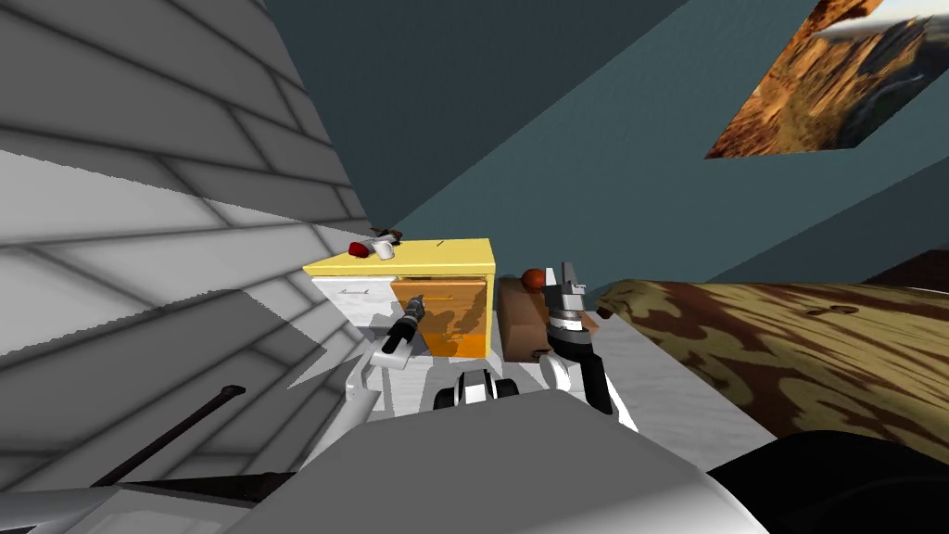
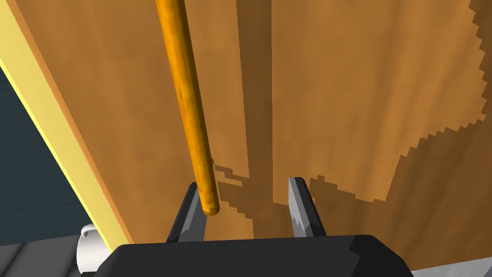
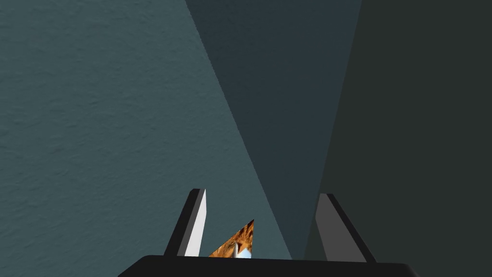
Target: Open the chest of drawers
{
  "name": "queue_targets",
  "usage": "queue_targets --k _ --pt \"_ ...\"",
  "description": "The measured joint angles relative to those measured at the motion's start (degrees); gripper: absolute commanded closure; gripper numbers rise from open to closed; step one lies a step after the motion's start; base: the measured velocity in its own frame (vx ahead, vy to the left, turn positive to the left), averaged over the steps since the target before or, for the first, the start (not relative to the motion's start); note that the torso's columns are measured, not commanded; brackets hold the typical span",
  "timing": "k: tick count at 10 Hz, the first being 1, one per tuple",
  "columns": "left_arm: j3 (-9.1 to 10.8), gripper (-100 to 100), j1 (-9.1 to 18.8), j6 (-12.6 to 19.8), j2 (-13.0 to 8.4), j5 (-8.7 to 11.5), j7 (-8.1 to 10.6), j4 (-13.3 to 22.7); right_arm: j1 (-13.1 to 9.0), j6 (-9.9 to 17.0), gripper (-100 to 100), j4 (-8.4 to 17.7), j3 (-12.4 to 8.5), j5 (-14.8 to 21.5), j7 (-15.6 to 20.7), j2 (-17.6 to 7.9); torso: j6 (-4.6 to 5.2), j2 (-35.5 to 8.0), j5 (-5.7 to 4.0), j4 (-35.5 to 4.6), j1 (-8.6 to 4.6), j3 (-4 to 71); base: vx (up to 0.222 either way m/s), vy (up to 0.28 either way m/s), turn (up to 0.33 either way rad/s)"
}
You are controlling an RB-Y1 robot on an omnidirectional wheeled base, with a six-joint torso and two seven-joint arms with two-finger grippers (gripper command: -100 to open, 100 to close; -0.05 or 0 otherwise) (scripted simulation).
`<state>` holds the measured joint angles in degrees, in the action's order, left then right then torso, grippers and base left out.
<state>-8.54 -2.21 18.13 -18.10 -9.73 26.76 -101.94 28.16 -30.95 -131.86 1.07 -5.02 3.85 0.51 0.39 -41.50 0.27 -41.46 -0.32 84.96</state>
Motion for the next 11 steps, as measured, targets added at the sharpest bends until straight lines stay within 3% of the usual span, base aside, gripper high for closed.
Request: queue_targets --k 1,2,3,5,7,8,11 --pt "-1.54 100 -0.92 1.65 0.01 1.59 -1.77 -2.06 0.0 0.0 0 0.0 0.01 0.0 0.0 0.0 -0.05 0.22 -0.07 -0.01 0.04 0.19 0.079 -0.019 0.067" --pt "-2.12 100 -2.21 2.83 -0.75 3.38 -2.95 -4.81 -0.02 0.0 0 0.0 0.01 0.0 0.0 0.0 0.16 -0.06 -0.02 -0.06 0.04 0.03 0.02 0.007 -0.016" --pt "-2.17 100 -2.78 2.82 -0.66 3.95 -3.52 -6.6 -0.02 0.0 0 0.0 0.01 0.0 0.0 0.0 0.35 -0.4 -0.07 -0.2 -0.16 -0.19 0.126 -0.001 0.331" --pt "-4.25 100 -5.15 5.08 0.65 7.49 -6.4 -10.89 0.0 0.0 0 0.0 0.01 0.0 0.0 0.0 0.2 -0.09 -0.16 -0.11 -0.34 -0.02 0.127 -0.03 0.202" --pt "-5.9 100 -6.73 6.19 1.33 8.82 -8.69 -15.76 -0.03 0.0 0 0.0 0.01 0.0 0.0 0.0 0.16 -0.71 -0.19 -0.39 -0.21 -0.38 0.0 -0.001 -0.015" --pt "-5.78 100 -6.77 6.31 1.31 8.77 -8.85 -16.09 -0.03 0.0 0 0.0 0.01 0.0 0.0 0.0 -0.04 -0.83 -0.24 -0.63 -0.05 -0.45 -0.119 -0.019 -0.259" --pt "-3.47 100 -3.31 2.71 -3.25 8.85 -4.77 -10.83 -0.07 0.01 0 0.01 0.02 0.0 0.0 0.0 0.13 -0.85 -0.22 -0.54 -0.22 -0.47 -0.171 -0.022 -0.181"
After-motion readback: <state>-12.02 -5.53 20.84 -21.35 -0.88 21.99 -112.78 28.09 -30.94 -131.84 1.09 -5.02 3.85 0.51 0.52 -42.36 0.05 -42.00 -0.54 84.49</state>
